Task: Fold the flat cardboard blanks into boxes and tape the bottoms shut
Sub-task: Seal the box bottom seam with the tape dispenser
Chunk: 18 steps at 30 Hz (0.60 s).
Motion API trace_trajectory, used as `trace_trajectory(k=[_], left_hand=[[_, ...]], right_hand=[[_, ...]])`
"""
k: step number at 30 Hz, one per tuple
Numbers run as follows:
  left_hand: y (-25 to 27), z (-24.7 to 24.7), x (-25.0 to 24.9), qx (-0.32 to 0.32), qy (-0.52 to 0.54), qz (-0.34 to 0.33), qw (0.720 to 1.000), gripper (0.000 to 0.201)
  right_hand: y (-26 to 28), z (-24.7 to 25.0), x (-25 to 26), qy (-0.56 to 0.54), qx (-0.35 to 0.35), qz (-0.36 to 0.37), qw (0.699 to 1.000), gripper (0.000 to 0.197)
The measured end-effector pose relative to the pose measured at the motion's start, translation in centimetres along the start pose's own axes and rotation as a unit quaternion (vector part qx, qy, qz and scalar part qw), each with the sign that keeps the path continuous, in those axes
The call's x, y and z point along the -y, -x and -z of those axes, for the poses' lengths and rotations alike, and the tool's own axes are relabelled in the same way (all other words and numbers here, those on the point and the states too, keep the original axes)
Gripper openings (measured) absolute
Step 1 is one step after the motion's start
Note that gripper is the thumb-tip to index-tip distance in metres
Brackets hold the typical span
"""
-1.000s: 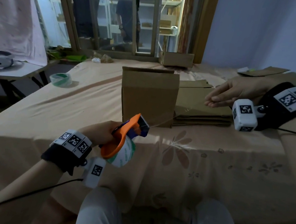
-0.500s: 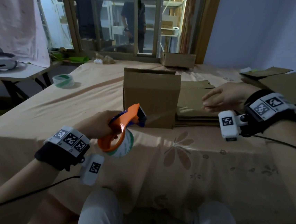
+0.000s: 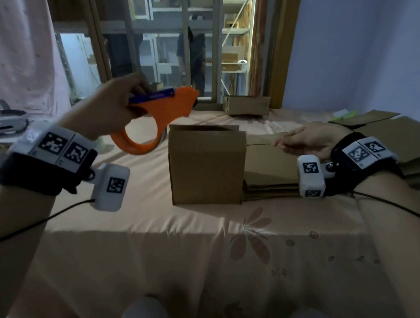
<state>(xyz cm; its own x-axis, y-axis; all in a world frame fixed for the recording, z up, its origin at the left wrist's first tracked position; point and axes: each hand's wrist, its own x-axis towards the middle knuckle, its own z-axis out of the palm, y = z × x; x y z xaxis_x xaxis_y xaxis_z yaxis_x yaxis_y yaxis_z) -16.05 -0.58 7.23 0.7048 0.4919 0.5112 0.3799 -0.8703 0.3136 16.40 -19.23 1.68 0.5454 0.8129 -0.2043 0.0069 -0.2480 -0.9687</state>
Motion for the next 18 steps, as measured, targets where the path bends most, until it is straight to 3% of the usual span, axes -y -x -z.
trace_trajectory(k=[4, 10, 12, 15, 17, 18], left_hand=[[-4.5, 1.0, -2.0, -0.032, -0.015, -0.026, 0.999, 0.037], [-10.7, 0.2, -4.3, 0.012, -0.077, -0.067, 0.995, 0.030], [-12.2, -0.3, -5.1, 0.038, -0.085, -0.073, 0.993, 0.029], [-13.8, -0.8, -6.1, 0.050, -0.114, -0.073, 0.989, 0.028], [-14.6, -1.0, -6.5, 0.052, -0.138, -0.061, 0.987, 0.030], [-14.8, -1.2, -6.7, 0.053, -0.142, -0.056, 0.987, 0.031]], right_hand=[[-2.7, 0.4, -0.3, -0.009, 0.019, -0.038, 0.999, 0.017], [-5.8, -1.0, -3.1, -0.033, 0.043, -0.103, 0.993, 0.027], [-8.1, -1.0, -4.9, -0.039, 0.022, -0.096, 0.994, 0.019], [-8.3, -1.9, -6.4, -0.019, -0.017, -0.070, 0.997, 0.037], [-7.6, -2.3, -6.6, -0.036, -0.013, -0.067, 0.997, 0.020], [-8.0, -2.3, -6.8, -0.031, -0.007, -0.076, 0.997, 0.022]])
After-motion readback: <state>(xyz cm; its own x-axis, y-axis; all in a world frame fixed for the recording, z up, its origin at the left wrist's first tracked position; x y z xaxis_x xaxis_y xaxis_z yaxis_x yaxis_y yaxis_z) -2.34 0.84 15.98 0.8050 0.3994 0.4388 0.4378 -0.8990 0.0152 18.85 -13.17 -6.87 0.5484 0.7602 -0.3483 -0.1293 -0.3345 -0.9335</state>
